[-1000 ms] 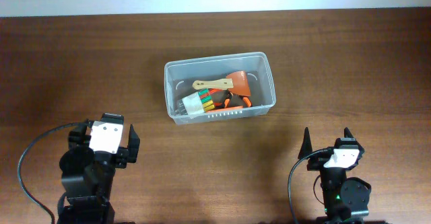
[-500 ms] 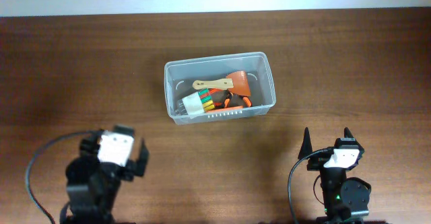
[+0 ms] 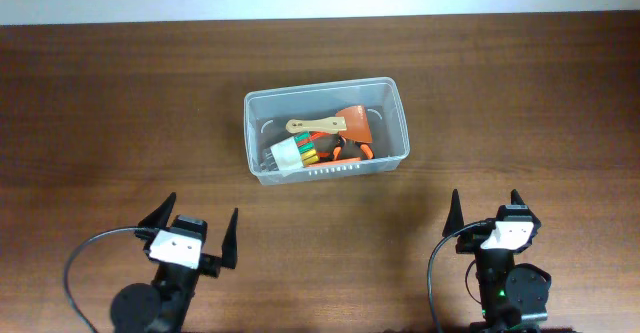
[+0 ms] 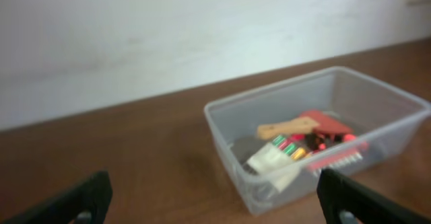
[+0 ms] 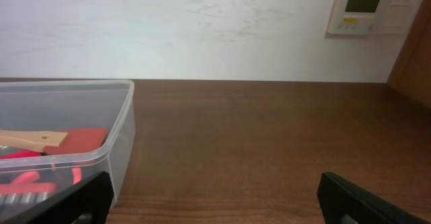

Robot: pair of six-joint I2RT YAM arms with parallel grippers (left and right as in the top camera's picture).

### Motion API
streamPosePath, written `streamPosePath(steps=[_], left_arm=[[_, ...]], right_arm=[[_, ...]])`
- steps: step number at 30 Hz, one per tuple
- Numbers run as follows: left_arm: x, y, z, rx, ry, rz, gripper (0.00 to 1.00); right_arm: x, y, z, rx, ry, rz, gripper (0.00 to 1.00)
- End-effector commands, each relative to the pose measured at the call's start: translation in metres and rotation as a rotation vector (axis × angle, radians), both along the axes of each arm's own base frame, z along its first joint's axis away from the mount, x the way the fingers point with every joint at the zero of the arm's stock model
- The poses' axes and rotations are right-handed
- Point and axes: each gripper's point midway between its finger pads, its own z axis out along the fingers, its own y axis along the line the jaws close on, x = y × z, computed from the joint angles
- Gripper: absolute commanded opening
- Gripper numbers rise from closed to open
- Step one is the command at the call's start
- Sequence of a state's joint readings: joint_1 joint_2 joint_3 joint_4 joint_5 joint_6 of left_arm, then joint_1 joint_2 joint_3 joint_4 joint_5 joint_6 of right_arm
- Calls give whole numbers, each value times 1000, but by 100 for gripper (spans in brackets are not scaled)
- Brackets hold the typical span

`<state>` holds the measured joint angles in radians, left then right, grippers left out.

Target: Pack container

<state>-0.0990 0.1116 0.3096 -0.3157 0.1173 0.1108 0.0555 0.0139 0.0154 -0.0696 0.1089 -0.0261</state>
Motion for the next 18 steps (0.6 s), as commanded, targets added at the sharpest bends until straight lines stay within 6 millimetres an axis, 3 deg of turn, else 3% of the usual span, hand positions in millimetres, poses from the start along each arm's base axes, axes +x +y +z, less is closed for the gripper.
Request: streamPosePath(steps=[1,13,18], left_arm=[[9,14,-26,-134,-4,102,99],[19,40,-62,-123,-28,255,99],[19,47,-62,-101,-33,285,99]], right_arm=[[0,-1,-3,7,-1,-10,99],[0,-1,-3,7,0,-10,99],[0,-1,-3,7,0,-10,99]])
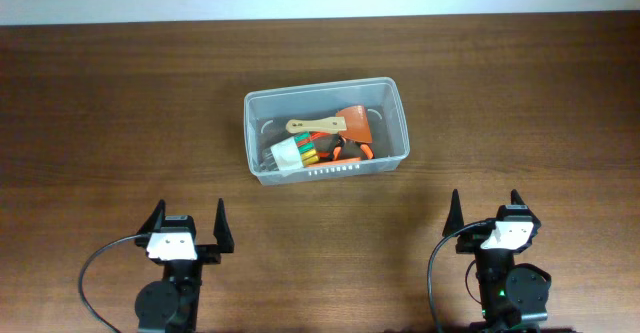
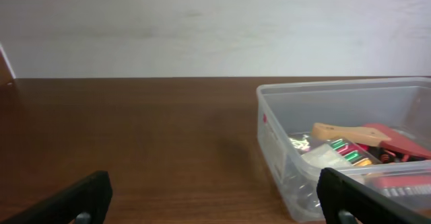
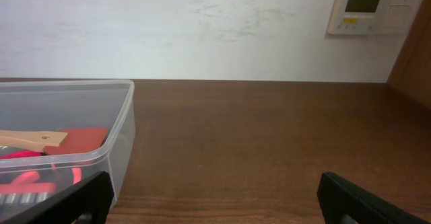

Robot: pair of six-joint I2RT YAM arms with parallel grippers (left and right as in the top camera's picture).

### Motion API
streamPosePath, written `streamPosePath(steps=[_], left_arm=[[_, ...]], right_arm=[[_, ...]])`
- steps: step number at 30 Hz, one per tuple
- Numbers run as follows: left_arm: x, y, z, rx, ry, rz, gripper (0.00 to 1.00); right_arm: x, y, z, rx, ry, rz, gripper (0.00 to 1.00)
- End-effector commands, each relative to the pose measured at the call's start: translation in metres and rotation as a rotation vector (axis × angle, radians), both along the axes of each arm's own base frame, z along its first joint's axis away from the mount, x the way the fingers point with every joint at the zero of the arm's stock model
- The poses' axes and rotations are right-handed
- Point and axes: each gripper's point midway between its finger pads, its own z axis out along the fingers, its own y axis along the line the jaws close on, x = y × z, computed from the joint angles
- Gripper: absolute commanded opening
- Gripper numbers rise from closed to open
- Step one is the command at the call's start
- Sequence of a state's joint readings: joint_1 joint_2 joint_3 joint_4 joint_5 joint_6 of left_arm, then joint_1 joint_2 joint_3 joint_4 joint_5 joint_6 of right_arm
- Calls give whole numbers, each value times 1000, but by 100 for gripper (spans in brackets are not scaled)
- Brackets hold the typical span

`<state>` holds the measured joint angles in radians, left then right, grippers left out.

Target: Pack container

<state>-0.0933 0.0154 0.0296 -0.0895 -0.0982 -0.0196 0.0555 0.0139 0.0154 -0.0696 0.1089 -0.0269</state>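
Observation:
A clear plastic container (image 1: pixel 325 130) stands at the middle of the brown table, holding a wooden-handled red scraper (image 1: pixel 340 125), a white pack of coloured batteries (image 1: pixel 293 154) and orange items. The container also shows at the right of the left wrist view (image 2: pixel 350 143) and at the left of the right wrist view (image 3: pixel 60 143). My left gripper (image 1: pixel 187 224) is open near the front edge, left of the container, with nothing between its fingers. Near the front edge on the right, my right gripper (image 1: pixel 485 209) is open and empty too.
A white wall runs behind the table, with a thermostat panel (image 3: pixel 367 7) on it at the right. Bare brown tabletop (image 1: pixel 120 103) lies all around the container.
My left gripper has swung from pointing toward the container to pointing straight back, and sits slightly lower in the overhead view. The right arm and the container's contents have not changed.

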Motion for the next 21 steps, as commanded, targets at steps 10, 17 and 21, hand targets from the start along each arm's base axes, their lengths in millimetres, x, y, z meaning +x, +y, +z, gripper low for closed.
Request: streamPosePath(steps=[10,17,21], left_arm=[[0,9,-4,9,3,39,99],[0,6,-4,8,3,22,99],[0,6,-4,8,3,22,99]], right_arm=[[0,-1,-3,8,-1,-10,99],[0,-1,-3,8,-1,-10,99],[0,-1,-3,8,0,-10,99]])
